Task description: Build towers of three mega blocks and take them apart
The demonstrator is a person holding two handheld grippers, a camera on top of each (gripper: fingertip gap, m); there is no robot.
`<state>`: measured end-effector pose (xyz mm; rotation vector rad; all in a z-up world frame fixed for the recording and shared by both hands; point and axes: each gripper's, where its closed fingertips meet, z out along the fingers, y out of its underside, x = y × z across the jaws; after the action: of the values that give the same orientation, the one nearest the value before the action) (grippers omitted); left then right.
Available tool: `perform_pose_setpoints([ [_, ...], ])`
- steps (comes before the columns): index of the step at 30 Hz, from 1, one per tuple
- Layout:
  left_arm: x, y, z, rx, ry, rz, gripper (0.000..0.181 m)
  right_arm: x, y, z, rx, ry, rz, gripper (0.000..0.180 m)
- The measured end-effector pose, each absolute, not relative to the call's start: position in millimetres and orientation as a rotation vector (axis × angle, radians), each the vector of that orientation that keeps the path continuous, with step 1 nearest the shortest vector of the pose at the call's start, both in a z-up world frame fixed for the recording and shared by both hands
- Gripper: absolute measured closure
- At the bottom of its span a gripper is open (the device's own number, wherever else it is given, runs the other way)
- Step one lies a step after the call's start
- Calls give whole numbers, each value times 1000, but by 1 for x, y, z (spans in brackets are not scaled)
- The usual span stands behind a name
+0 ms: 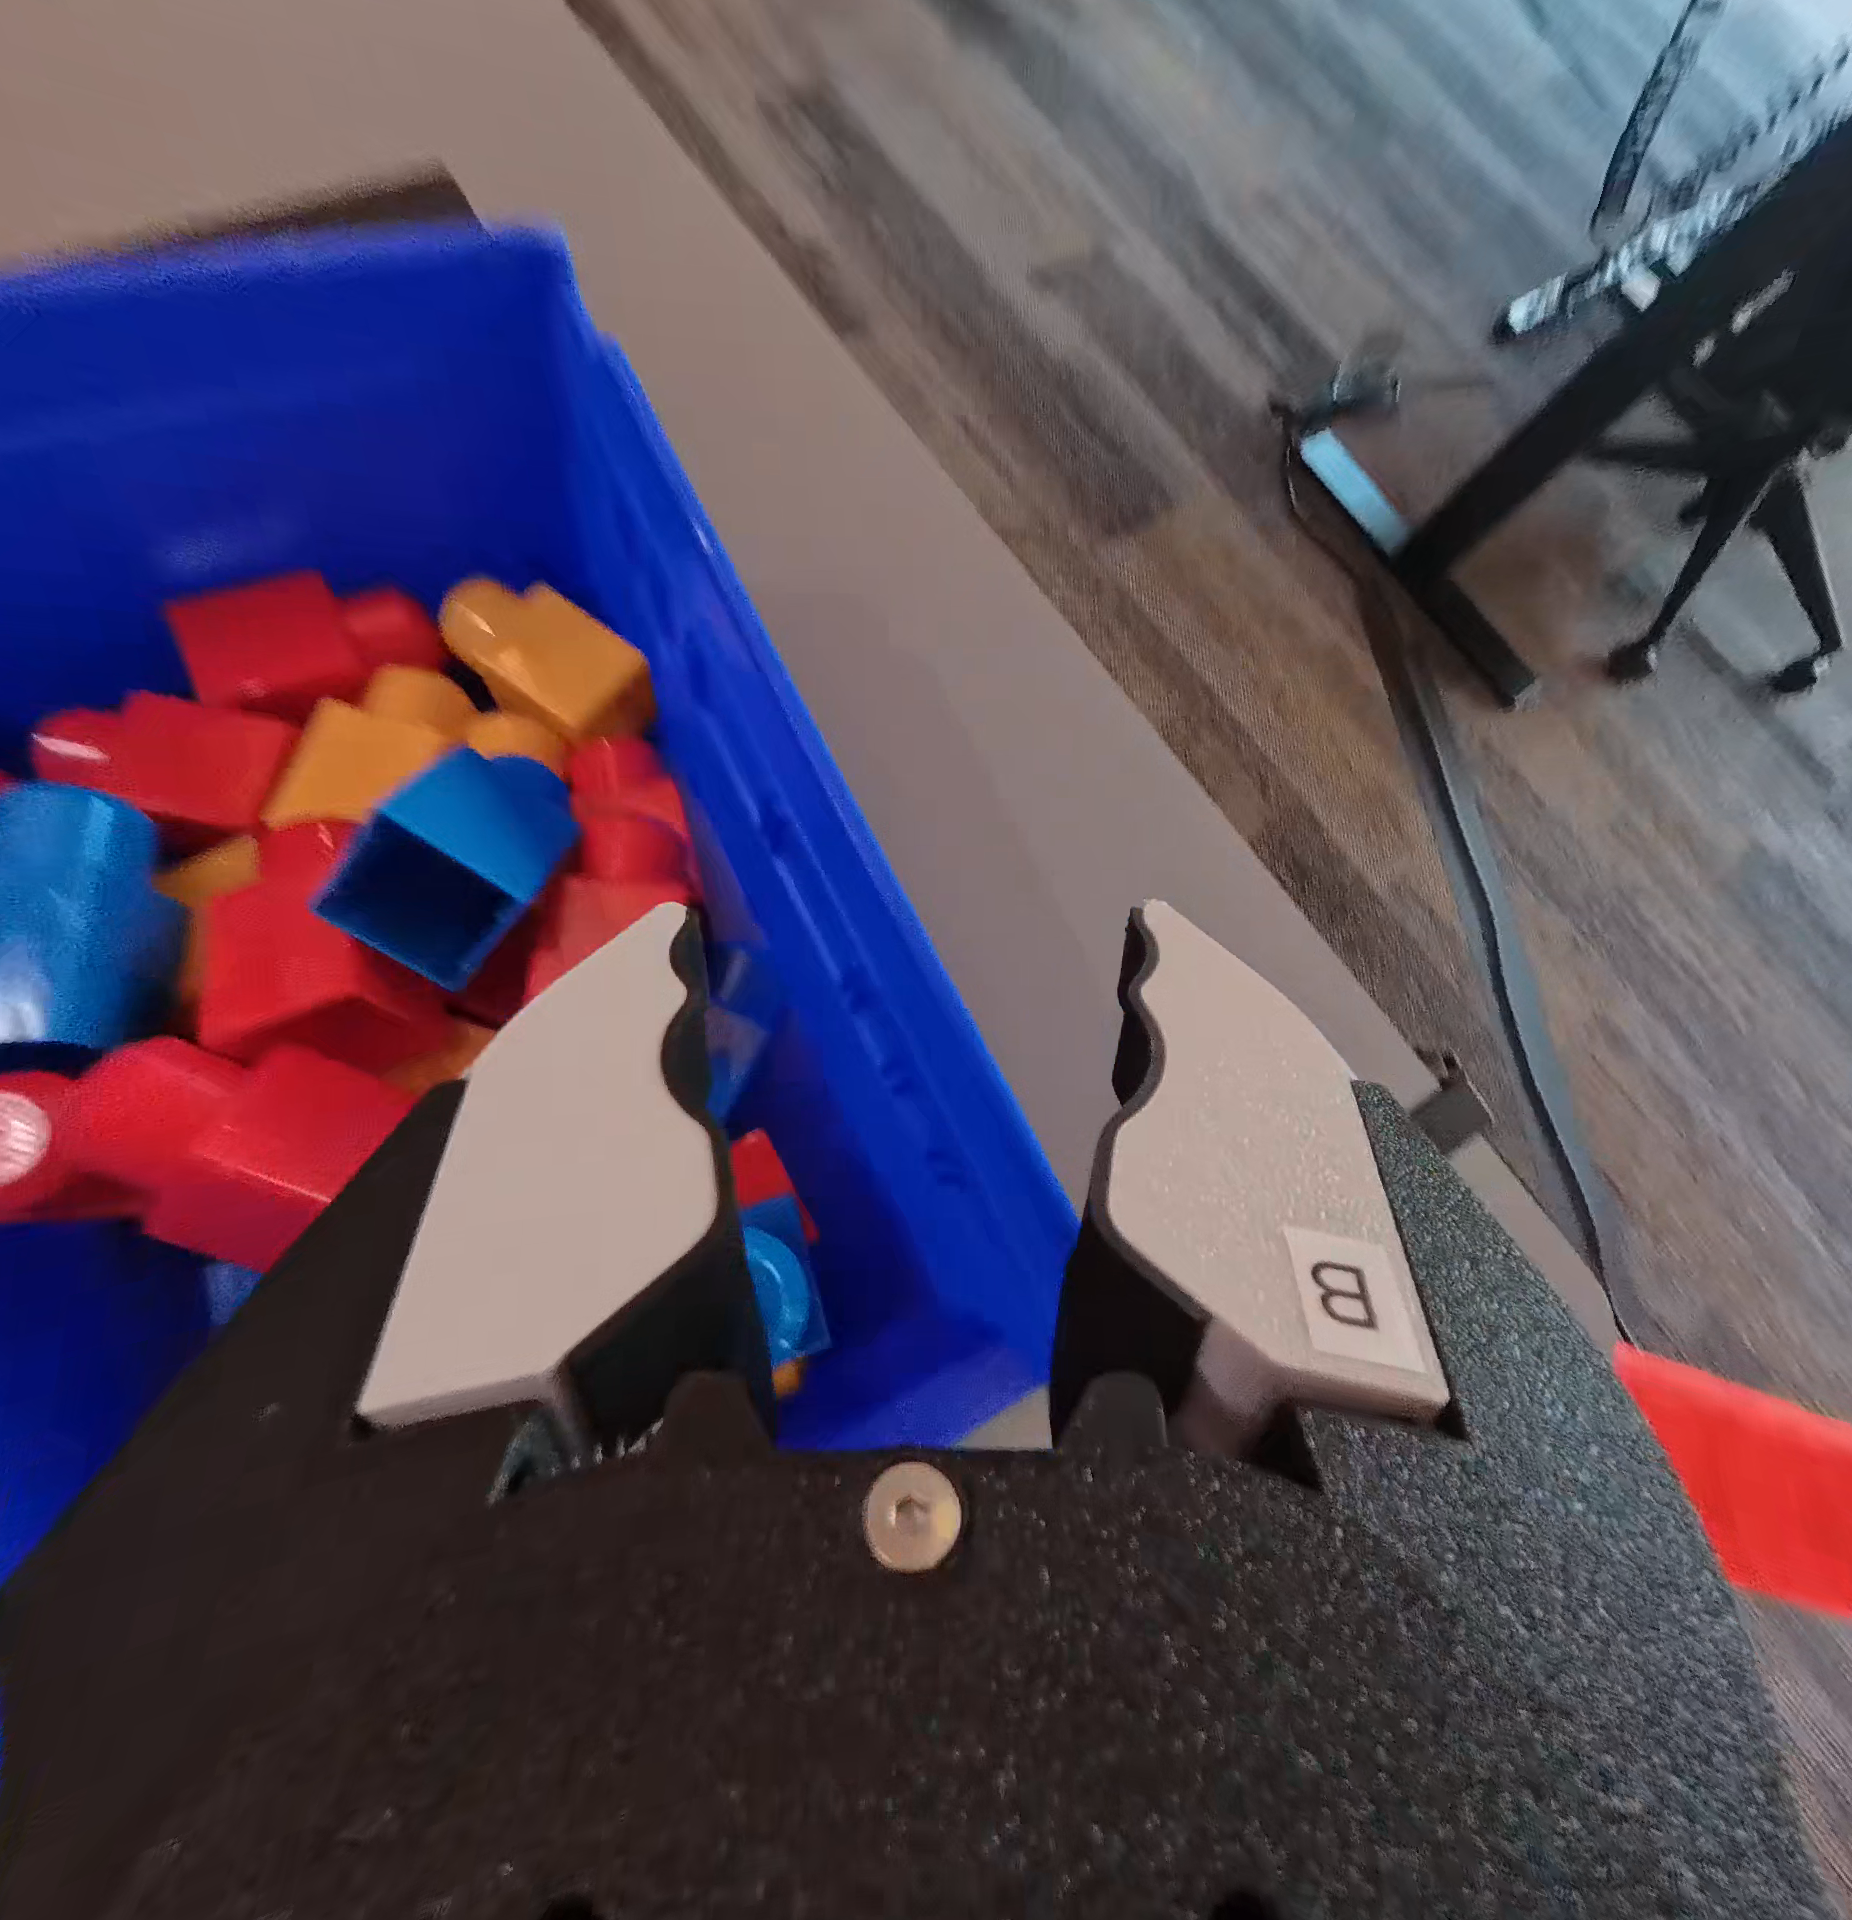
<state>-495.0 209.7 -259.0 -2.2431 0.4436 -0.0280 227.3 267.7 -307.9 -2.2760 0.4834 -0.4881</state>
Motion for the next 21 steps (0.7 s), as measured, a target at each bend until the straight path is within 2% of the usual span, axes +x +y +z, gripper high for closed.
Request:
perform_pose_setpoints([
  [1, -486, 210, -276, -2305, 510, -83, 119, 229, 263, -316, -2328, 491, -488, 105],
  [5, -478, 207, -334, -2589, 620, -155, 126, 225, 254, -350, -2559, 396, -539, 113],
  [7, -469, 208, -350, -2634, 682, -210, 139, 223, 254, -350, -2594, 306, -629, 129],
  [9, -465, 212, -352, -2633, 688, -217, 139, 226, 256, -348, -2576, 205, -720, 149],
  [13, -458, 210, -352, -2640, 787, -160, 141, 212, 272, -347, -2539, -116, -787, 153],
  [21, -409, 223, -353, -2589, 993, -163, 140, 118, 335, -346, -2290, -551, -481, 158],
])
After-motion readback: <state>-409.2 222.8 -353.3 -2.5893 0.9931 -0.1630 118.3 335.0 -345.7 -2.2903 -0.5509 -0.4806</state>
